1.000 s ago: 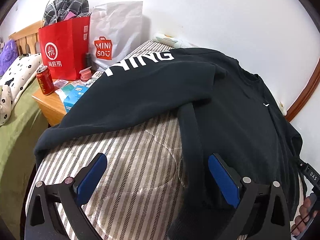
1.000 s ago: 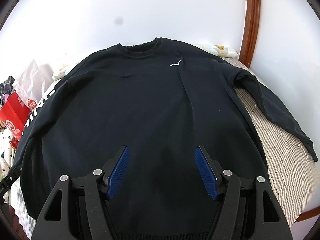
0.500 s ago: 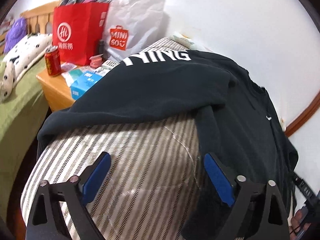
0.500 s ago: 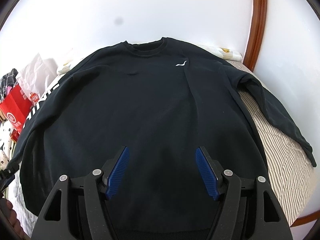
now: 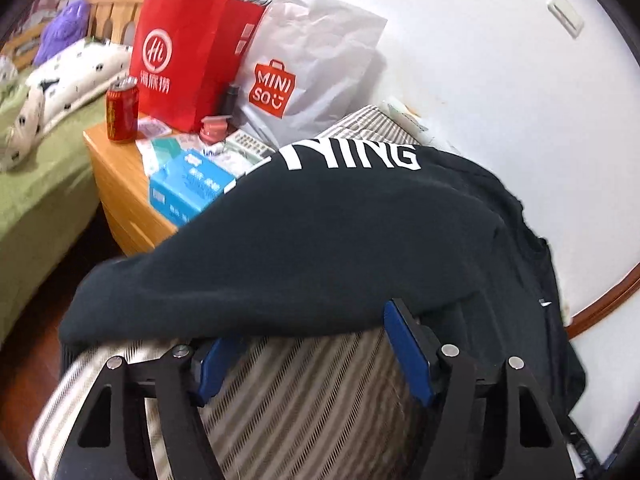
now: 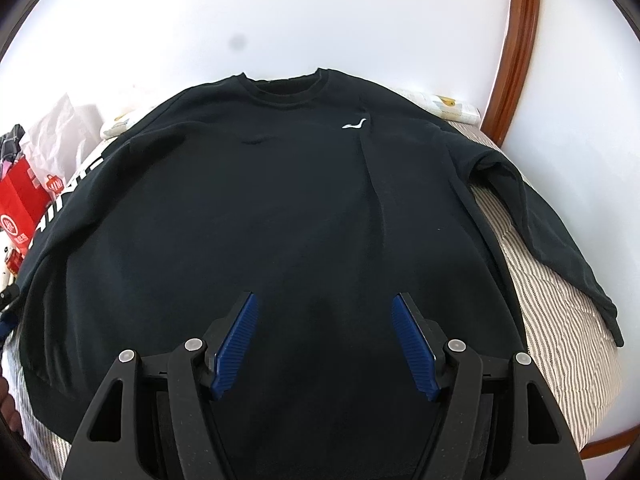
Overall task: Fold small clothes
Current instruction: 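Grasp the side edge with the left gripper and fold it over the body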
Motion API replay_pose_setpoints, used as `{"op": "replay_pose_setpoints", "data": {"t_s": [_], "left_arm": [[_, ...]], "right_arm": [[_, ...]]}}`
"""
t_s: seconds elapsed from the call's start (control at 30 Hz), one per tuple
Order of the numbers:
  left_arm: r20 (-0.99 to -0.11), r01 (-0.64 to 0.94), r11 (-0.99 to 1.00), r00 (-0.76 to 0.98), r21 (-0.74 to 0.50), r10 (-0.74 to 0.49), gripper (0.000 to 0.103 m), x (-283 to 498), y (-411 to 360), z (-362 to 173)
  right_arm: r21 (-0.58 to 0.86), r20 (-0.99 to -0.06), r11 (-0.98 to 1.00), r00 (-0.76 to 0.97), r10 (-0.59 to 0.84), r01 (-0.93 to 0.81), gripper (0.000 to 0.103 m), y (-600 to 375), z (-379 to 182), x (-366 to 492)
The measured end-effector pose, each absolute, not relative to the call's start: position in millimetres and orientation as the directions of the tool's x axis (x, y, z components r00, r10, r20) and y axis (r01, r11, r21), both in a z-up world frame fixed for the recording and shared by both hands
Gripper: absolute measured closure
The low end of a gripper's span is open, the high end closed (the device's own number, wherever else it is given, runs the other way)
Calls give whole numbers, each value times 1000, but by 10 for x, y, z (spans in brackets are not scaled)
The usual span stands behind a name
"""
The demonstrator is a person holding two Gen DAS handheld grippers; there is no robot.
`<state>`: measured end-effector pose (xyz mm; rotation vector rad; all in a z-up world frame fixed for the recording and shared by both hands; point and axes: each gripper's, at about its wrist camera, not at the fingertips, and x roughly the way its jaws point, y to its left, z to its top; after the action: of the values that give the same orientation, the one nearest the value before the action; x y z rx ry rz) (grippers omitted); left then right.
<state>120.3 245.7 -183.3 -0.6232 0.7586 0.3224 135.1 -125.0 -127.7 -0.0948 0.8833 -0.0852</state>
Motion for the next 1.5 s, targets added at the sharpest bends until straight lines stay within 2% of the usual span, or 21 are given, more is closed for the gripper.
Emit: {"op": "replay_pose_setpoints", "data": {"t_s": [0.07, 0.1, 0.17, 0.27, 0.4, 0.63, 0.77, 0.93, 1.1, 1.27, 1.5], "left_arm": [[-733, -505, 783, 673, -363, 94, 50, 1240, 2449, -1830], [-739, -517, 783, 664, -346, 112, 53, 1260, 2453, -1829], [-749, -538, 781, 647, -318, 140, 74, 1290, 2468, -1827], [-762, -522, 794, 637, -311, 121, 93, 1356, 2490, -1807], [-738, -513, 826, 646, -232, 194, 95, 1375, 2377, -1573], [-677, -475, 862, 696, -180, 242, 96, 1463, 2110, -1053], [-629, -398, 906, 744, -147, 225, 97, 1613, 1749, -721], [-600, -260, 956, 790, -138, 129, 97, 1907, 1174, -461], [-609, -137, 985, 792, -107, 44, 97, 2251, 537, -422], [-643, -31, 995, 765, -92, -35, 97, 2499, 2, -547], [-717, 33, 998, 694, -61, -67, 97, 2707, -420, -810]], "right_arm": [[-126, -773, 991, 623, -123, 39, 34, -1278, -1293, 1396], [-128, -775, 991, 620, -124, 39, 34, -1283, -1296, 1408], [-128, -776, 991, 618, -126, 41, 34, -1313, -1297, 1451], [-114, -778, 993, 618, -114, 39, 34, -1347, -1284, 1514], [-104, -771, 994, 630, -92, 18, 34, -1355, -1235, 1565], [-116, -745, 993, 662, -80, -10, 34, -1494, -1086, 1578], [-126, -720, 992, 690, -76, -22, 34, -1665, -921, 1514], [-132, -683, 991, 722, -110, 26, 34, -2016, -739, 1407], [-81, -686, 993, 718, -118, 86, 34, -2457, -687, 1300], [-98, -688, 986, 706, -165, 135, 34, -2767, -746, 1217], [-78, -725, 980, 664, -181, 183, 34, -3084, -948, 1180]]}}
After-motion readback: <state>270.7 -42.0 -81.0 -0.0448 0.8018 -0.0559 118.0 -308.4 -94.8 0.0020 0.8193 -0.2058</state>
